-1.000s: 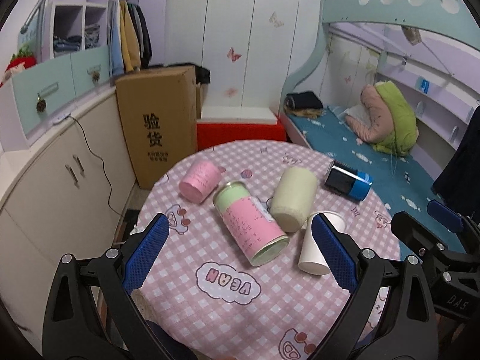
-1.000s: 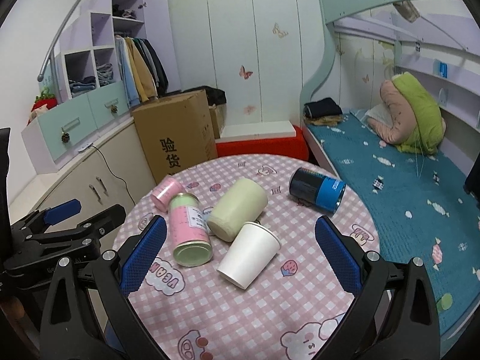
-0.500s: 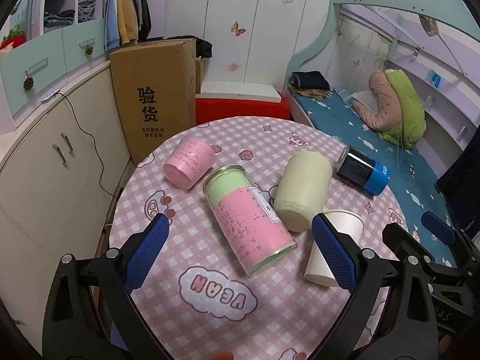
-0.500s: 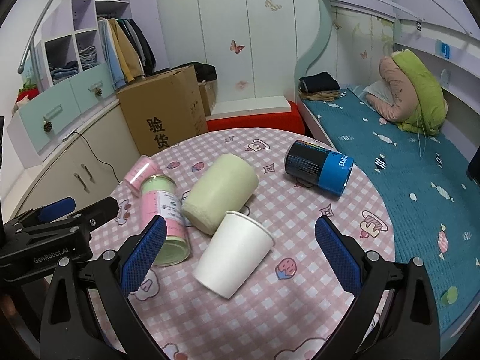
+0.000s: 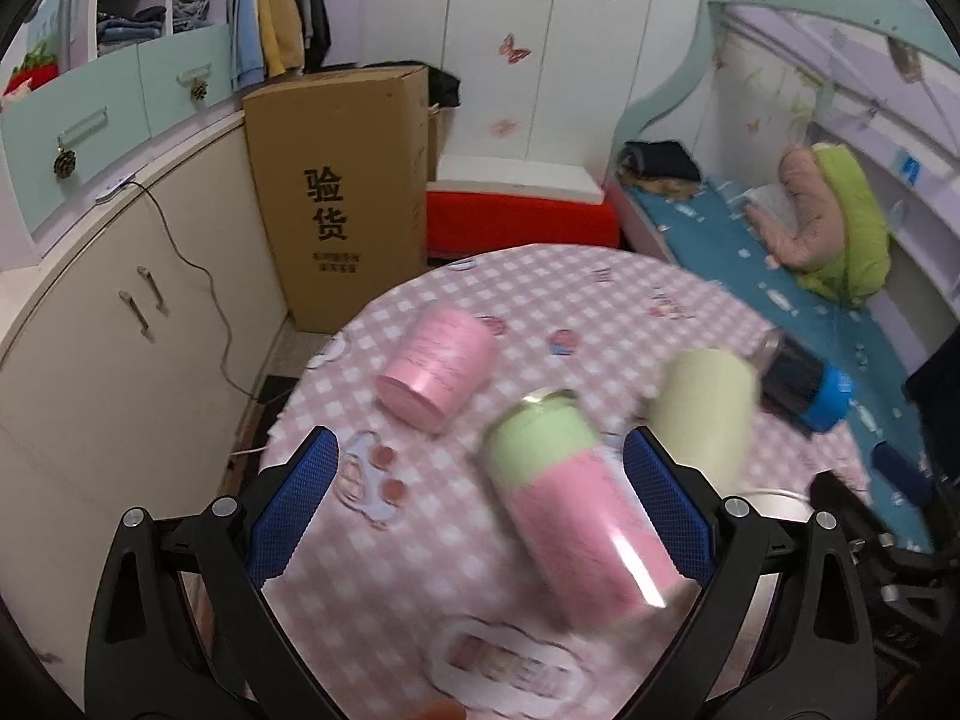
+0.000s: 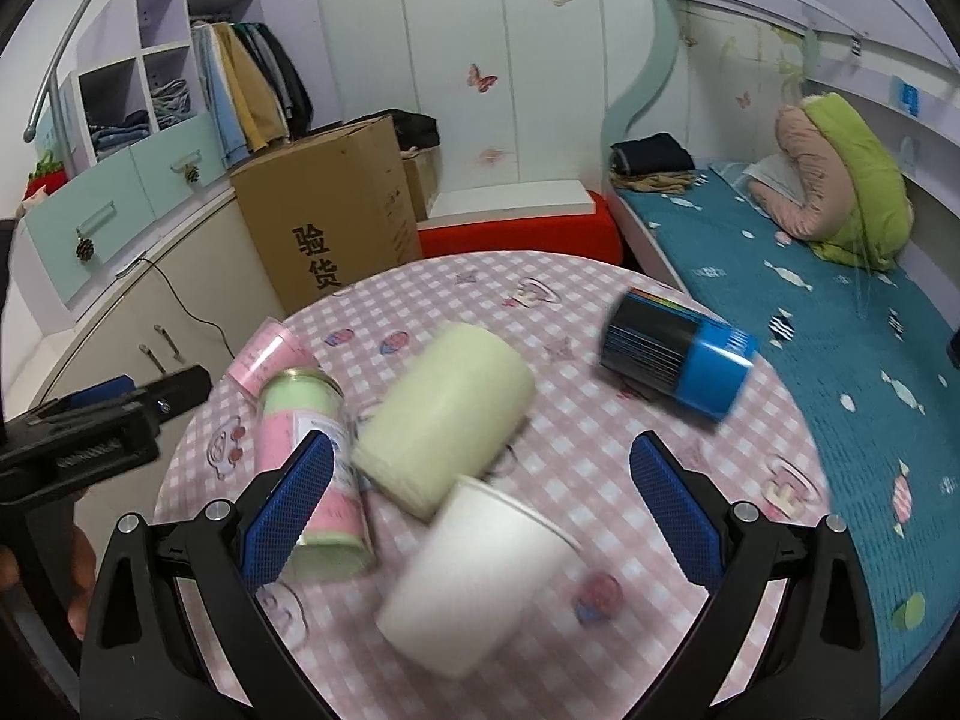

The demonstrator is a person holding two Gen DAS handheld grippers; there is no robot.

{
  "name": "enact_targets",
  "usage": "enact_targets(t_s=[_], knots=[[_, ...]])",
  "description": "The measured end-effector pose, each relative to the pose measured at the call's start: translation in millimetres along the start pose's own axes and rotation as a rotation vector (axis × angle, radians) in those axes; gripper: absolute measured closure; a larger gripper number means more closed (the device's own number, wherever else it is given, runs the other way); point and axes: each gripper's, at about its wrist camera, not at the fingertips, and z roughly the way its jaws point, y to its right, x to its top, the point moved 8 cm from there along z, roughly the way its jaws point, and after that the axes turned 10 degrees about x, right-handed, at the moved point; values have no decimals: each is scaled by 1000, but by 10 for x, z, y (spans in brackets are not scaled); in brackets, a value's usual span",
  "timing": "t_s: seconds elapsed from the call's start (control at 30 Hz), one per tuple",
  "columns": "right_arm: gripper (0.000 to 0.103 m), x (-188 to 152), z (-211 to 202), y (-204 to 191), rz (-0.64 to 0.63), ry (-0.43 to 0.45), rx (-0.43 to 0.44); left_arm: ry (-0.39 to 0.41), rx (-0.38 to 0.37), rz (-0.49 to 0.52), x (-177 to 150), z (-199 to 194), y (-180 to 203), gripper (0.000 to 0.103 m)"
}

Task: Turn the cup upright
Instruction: 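Move the left tool toward the pink cup lying on its side, then close the left tool around the pink cup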

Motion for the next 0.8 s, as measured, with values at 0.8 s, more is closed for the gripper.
enact_targets(t_s=[0.8], knots=[[7,204,890,-141,23,-71,37,-174,-77,-7,259,1359,-142,7]])
